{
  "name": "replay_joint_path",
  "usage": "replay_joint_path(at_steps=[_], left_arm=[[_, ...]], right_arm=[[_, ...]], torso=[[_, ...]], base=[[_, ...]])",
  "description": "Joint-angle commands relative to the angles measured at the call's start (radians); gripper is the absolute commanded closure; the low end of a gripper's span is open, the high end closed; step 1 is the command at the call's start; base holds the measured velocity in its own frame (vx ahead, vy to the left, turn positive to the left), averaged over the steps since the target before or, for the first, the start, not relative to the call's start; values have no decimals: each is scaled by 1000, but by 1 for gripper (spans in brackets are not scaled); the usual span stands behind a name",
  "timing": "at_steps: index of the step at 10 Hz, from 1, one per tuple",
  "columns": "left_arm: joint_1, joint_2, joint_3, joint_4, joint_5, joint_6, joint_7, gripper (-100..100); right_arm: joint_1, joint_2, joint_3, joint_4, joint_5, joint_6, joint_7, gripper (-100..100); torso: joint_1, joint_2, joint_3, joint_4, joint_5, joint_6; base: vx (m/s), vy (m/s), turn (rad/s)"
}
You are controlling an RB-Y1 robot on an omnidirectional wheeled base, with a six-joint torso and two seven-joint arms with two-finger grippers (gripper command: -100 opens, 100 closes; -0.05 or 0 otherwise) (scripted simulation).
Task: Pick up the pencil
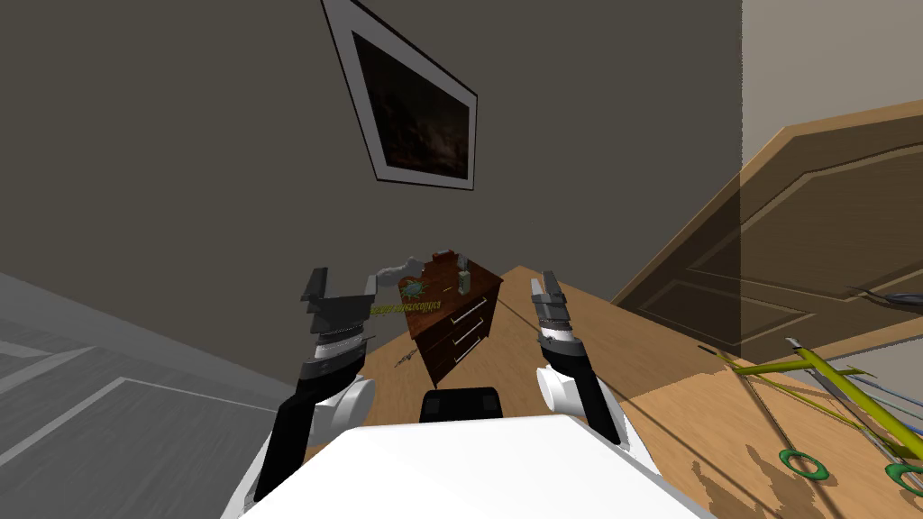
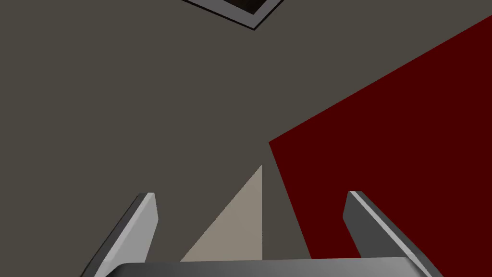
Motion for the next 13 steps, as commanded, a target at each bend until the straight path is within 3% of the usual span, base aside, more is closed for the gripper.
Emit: replay_joint_path(at_steps=[1, 2, 4, 7, 11, 12, 13], left_arm=[[-38, 41, 8, 39, -10, 41, 3, -100], [-38, 41, 8, 39, -10, 41, 3, -100], [-94, 76, 20, 92, -26, 99, 9, -100], [-129, 95, 27, 128, -37, 135, 13, -100], [-256, 160, 51, 247, -78, 244, 29, -100], [-258, 160, 51, 247, -78, 267, 29, -100], [-306, 185, 59, 293, -94, 299, 35, -100]], right_arm=[[0, 0, 0, 0, 0, 0, 0, 0], [0, 0, 0, 0, 0, 0, 0, 0], [0, 0, 0, 0, 0, 0, 0, 0], [0, 0, 0, 0, 0, 0, 0, 0], [0, 0, 0, 0, 0, 0, 0, 0], [0, 0, 0, 0, 0, 0, 0, 0], [0, 0, 0, 0, 0, 0, 0, 0]], torso=[[0, 0, 0, 0, 0, 0], [-1, 4, 2, 1, 0, 0], [-2, 4, 2, 1, -1, 0], [-1, 0, 0, 0, 0, 0], [-1, 0, 0, 0, 0, 0], [-1, -1, 0, 0, 0, 0], [-1, 0, 0, 0, 0, 0]], base=[[-81, -23, 47], [-90, -37, 22], [-44, -35, 19], [-10, -17, 11], [-5, -23, 19], [0, -14, 6], [3, -15, 14]])
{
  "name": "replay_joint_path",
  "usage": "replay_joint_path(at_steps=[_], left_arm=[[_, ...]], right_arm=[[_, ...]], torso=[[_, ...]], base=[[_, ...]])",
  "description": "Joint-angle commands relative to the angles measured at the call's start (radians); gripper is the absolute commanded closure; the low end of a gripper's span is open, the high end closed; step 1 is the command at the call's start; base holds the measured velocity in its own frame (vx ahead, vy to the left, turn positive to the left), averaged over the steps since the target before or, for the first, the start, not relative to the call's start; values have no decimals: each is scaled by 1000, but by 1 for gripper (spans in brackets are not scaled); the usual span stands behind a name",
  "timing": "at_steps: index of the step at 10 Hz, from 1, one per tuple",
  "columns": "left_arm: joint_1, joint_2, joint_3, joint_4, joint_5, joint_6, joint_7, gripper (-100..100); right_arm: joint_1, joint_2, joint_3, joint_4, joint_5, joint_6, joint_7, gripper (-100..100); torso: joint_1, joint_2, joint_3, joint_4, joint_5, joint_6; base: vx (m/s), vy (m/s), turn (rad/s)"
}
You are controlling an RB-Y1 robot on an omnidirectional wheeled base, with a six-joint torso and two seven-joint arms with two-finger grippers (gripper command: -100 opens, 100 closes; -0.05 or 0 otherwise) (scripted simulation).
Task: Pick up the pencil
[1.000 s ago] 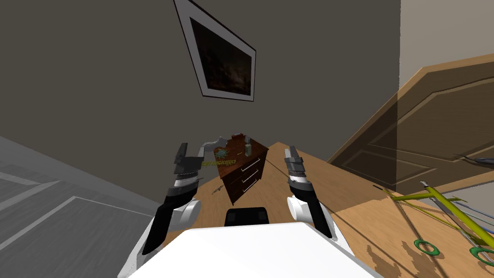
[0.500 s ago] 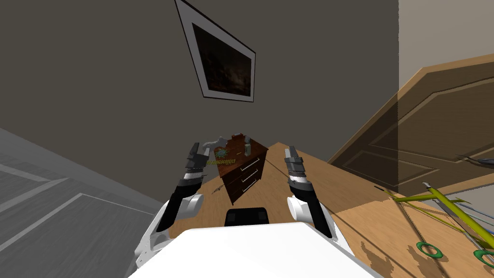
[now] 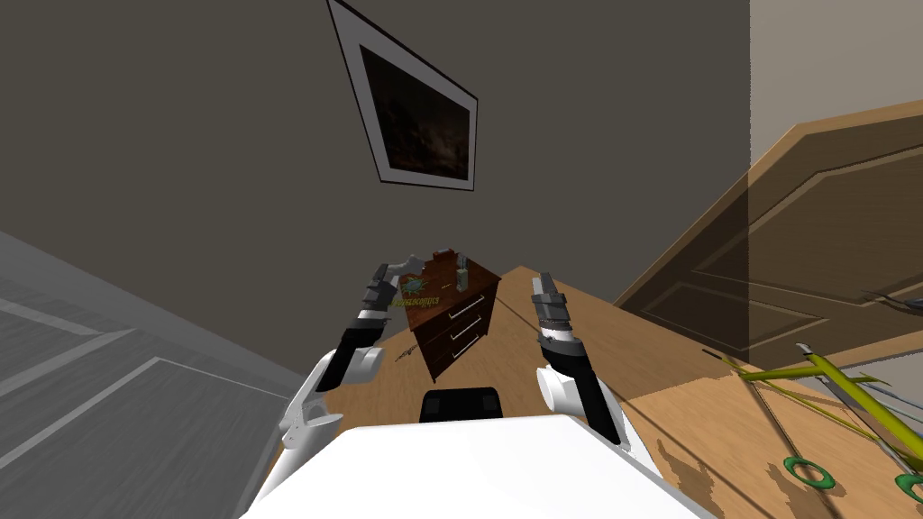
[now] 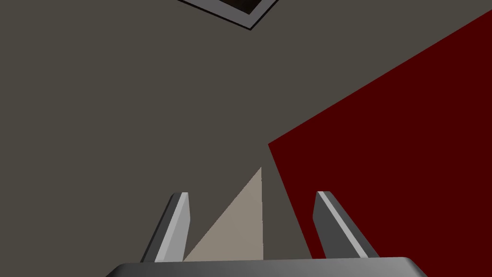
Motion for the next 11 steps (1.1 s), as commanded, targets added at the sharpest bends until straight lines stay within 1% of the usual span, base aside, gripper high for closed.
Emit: replay_joint_path(at_steps=[1, 2, 3, 4, 5, 6, 7, 8, 9, 10, 11], left_arm=[[-28, 16, 8, 28, -6, 37, 6, -100], [-71, 43, 17, 72, -23, 72, 13, -100], [-80, 43, 17, 75, -23, 88, 13, -100], [-115, 70, 27, 117, -40, 120, 20, -100], [-134, 70, 27, 125, -40, 141, 20, -100], [-164, 98, 36, 163, -57, 170, 27, -100], [-189, 98, 36, 176, -57, 195, 27, -100], [-222, 126, 47, 216, -75, 223, 33, -100], [-244, 126, 47, 229, -75, 248, 33, -100], [-244, 126, 47, 229, -75, 252, 33, -100], [-289, 153, 58, 277, -92, 292, 40, -100]], right_arm=[[0, 0, 0, 0, 0, 0, 0, 0], [0, 0, 0, 0, 0, 0, 0, 0], [0, 0, 0, 0, 0, 0, 0, 0], [0, 0, 0, 0, 0, 0, 0, 0], [0, 0, 0, 0, 0, 0, 0, 0], [0, 0, 0, 0, 0, 0, 0, 0], [0, 0, 0, 0, 0, 0, 0, 0], [0, 0, 0, 0, 0, 0, 0, 0], [0, 0, 0, 0, 0, 0, 0, 0], [0, 0, 0, 0, 0, 0, 0, 0], [0, 0, 0, 0, 0, 0, 0, 0]], torso=[[0, 0, 0, 0, 0, 0], [0, 0, 0, 0, 0, 0], [0, 0, 0, 0, 0, 0], [0, 0, 0, 0, 0, 0], [0, -1, 0, 0, 0, 0], [0, -1, 0, 0, 0, 0], [0, -1, 0, 0, 0, 0], [0, -1, 0, 0, 0, 0], [0, -1, -1, 0, 0, 0], [0, -1, -1, 0, 0, 0], [0, 0, 0, 0, 0, 0]], base=[[3, -12, 11], [8, -16, 21], [8, -12, 9], [10, -13, 14], [12, -10, 9], [11, -12, 20], [10, -12, 9], [19, -19, 10], [19, -16, 10], [9, -6, -1], [14, -15, 13]])
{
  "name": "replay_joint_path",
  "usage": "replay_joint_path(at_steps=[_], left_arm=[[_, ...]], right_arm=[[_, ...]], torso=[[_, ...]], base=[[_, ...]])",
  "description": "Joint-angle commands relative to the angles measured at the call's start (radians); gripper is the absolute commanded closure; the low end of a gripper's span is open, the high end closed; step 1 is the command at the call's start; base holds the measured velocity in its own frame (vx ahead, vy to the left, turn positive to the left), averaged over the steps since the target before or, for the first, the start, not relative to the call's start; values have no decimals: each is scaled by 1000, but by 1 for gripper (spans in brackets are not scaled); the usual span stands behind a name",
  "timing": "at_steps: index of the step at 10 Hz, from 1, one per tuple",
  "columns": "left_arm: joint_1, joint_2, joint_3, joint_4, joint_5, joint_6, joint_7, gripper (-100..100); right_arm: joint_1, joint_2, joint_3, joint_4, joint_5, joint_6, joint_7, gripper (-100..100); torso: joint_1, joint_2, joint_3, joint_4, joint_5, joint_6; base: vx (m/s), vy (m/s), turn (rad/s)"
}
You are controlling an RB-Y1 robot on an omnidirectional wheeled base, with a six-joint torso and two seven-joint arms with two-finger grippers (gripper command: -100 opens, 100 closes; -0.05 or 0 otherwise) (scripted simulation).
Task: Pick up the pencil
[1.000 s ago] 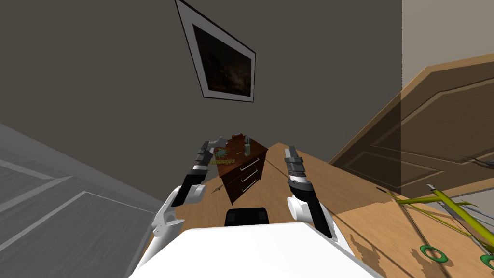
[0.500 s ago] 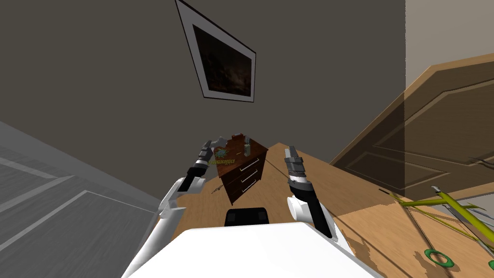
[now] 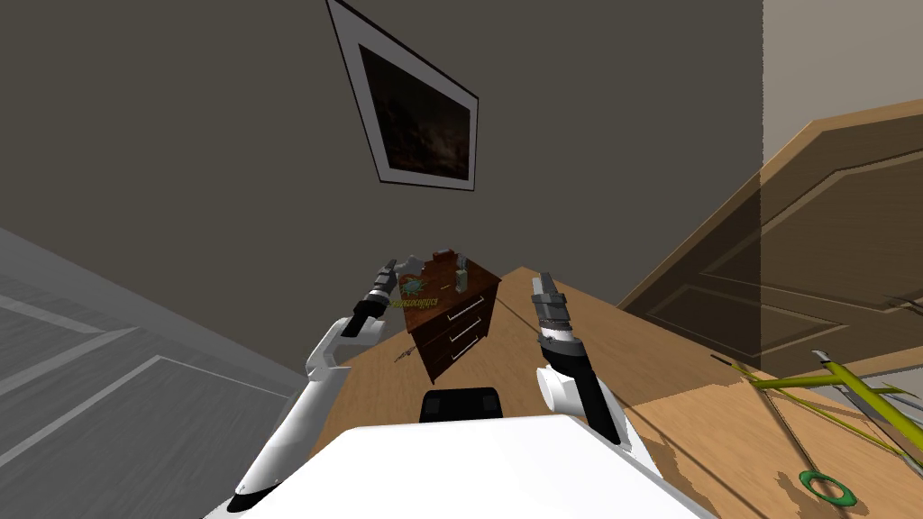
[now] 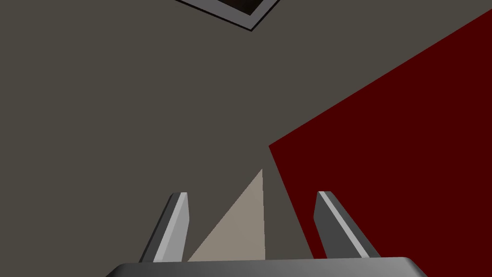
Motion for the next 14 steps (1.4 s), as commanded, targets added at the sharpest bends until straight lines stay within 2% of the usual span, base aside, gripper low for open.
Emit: replay_joint_path(at_steps=[1, 2, 3, 4, 5, 6, 7, 8, 11, 12, 13, 14], left_arm=[[-33, 10, 5, 35, -10, 38, 3, -100], [-72, 36, 17, 73, -26, 74, 9, -100], [-89, 36, 17, 92, -26, 96, 9, -100], [-126, 61, 29, 118, -42, 136, 15, -100], [-146, 61, 29, 139, -42, 156, 15, -100], [-146, 61, 29, 150, -42, 156, 15, -100], [-187, 84, 43, 184, -56, 205, 19, -100], [-201, 84, 43, 210, -56, 217, 19, -100], [-292, 122, 72, 294, -81, 313, 26, -100], [-309, 122, 72, 313, -81, 342, 26, -100], [-309, 122, 72, 334, -81, 342, 26, -100], [-348, 137, 88, 364, -90, 387, 28, -100]], right_arm=[[0, 0, 0, 0, 0, 0, 0, 0], [0, 0, 0, 0, 0, 0, 0, 0], [0, 0, 0, 0, 0, 0, 0, 0], [0, 0, 0, 0, 0, 0, 0, 0], [0, 0, 0, 0, 0, 0, 0, 0], [0, 0, 0, 0, 0, 0, 0, 0], [0, 0, 0, 0, 0, 0, 0, 0], [0, 0, 0, 0, 0, 0, 0, 0], [0, 0, 0, 0, 0, 0, 0, 0], [0, 0, 0, 0, 0, 0, 0, 0], [0, 0, 0, 0, 0, 0, 0, 0], [0, 0, 0, 0, 0, 0, 0, 0]], torso=[[0, 0, 0, 0, 0, 0], [0, 0, 0, 0, 0, 0], [0, -1, 0, 0, 0, 0], [0, -1, 0, 0, 0, 0], [-1, -1, -1, 0, 0, 0], [-1, -1, 0, 0, 0, 0], [0, 0, 0, 0, 0, 0], [-1, 0, 0, 0, 0, 0], [-2, -1, -1, 0, 0, 0], [-3, -2, -1, 0, -1, 0], [-2, -2, -1, -1, 0, 0], [-1, 0, 0, 0, 0, 0]], base=[[16, -15, 12], [30, -18, 12], [25, -18, 10], [29, -29, 10], [25, -30, 11], [8, -15, 0], [11, -20, 12], [20, -27, 8], [37, -50, 10], [43, -42, 10], [15, -14, -2], [29, -39, 6]])
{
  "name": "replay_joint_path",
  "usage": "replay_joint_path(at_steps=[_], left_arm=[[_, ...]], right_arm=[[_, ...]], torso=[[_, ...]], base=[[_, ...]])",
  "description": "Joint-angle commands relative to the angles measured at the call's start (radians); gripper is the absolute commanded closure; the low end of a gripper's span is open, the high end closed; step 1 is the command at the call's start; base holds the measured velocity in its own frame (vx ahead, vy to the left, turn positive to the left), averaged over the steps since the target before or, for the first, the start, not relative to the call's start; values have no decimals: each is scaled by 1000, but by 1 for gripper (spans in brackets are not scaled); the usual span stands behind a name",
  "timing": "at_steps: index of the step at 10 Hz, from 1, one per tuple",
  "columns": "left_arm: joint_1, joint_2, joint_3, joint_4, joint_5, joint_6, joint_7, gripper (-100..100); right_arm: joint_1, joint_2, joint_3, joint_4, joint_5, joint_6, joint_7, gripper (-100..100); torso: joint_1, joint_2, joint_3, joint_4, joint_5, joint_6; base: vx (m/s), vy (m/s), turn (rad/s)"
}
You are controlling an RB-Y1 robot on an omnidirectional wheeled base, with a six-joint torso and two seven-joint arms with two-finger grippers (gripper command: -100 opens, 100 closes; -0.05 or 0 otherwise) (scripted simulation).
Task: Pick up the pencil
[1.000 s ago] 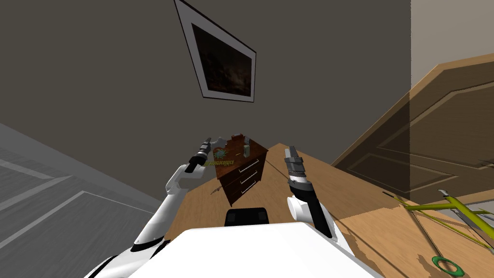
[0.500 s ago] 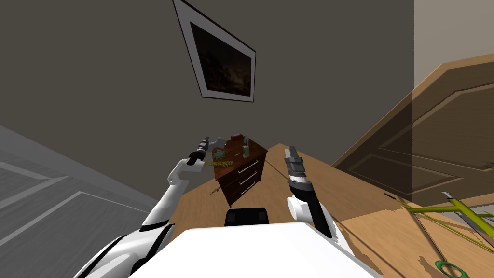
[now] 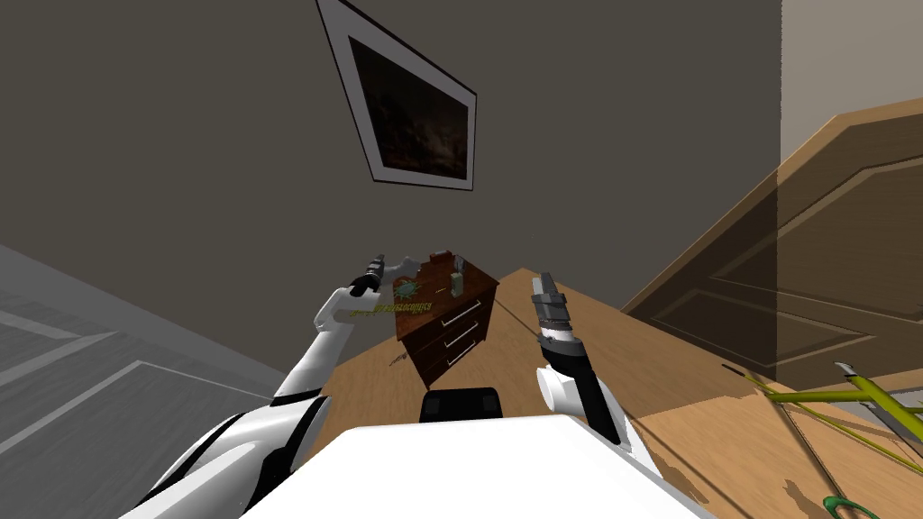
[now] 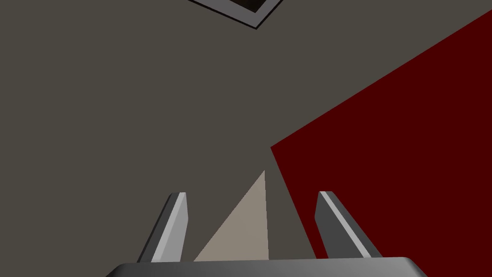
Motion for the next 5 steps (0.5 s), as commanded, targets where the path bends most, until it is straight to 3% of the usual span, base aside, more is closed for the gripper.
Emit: replay_joint_path(at_steps=[1, 2, 3, 5], left_arm=[[-38, 3, 8, 50, -9, 41, 0, -100], [-38, 3, 8, 61, -9, 41, 0, -100], [-75, 16, 25, 85, -17, 94, 1, -100], [-124, 26, 43, 152, -23, 136, 0, -100]], right_arm=[[0, 0, 0, 0, 0, 0, 0, 0], [0, 0, 0, 0, 0, 0, 0, 0], [0, 0, 0, 0, 0, 0, 0, 0], [0, 0, 0, 0, 0, 0, 0, 0]], torso=[[0, 0, 0, 0, 0, 0], [0, 0, 0, 0, 0, 0], [1, 1, 0, 0, 0, 0], [-1, 0, 0, 0, 0, 0]], base=[[34, -41, 11], [12, -22, 1], [26, -59, 4], [43, -64, 11]])
